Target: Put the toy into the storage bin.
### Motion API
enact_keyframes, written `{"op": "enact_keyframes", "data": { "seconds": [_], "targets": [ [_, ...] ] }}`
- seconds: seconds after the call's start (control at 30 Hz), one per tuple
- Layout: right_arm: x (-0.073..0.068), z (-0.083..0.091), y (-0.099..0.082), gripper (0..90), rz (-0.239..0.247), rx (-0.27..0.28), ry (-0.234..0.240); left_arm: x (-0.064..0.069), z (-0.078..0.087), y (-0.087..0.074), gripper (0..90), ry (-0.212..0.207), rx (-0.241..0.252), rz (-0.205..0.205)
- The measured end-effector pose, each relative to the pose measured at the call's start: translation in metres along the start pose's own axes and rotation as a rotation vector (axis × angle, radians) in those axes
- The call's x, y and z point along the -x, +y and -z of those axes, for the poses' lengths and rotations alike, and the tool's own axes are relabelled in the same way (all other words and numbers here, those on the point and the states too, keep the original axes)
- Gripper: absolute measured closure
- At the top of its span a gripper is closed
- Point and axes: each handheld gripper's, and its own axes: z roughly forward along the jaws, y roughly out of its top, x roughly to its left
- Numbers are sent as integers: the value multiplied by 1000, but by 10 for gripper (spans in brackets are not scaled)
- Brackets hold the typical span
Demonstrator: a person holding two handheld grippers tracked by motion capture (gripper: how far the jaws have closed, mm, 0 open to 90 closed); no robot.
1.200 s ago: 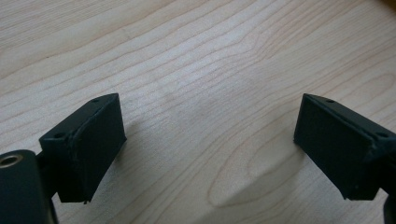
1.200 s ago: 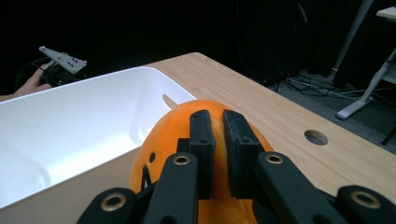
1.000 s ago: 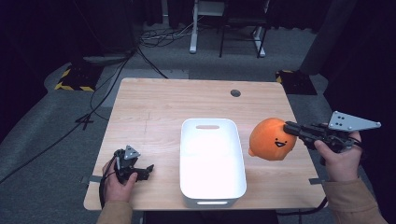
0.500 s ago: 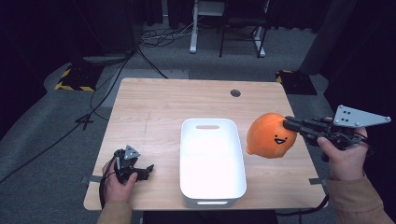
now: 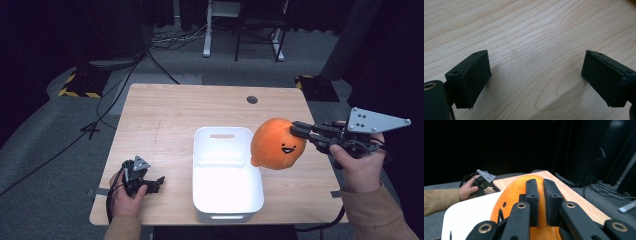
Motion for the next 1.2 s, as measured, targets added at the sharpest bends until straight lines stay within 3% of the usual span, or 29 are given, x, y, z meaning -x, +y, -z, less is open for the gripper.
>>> {"op": "enact_keyframes", "data": {
  "seconds": [0.63,1.2],
  "targets": [
    [-34,-40,15,833,37,21,131,0,0,0,91,0,0,0],
    [-59,-66,6,833,39,-14,219,0,0,0,91,0,1,2]
  ]
}}
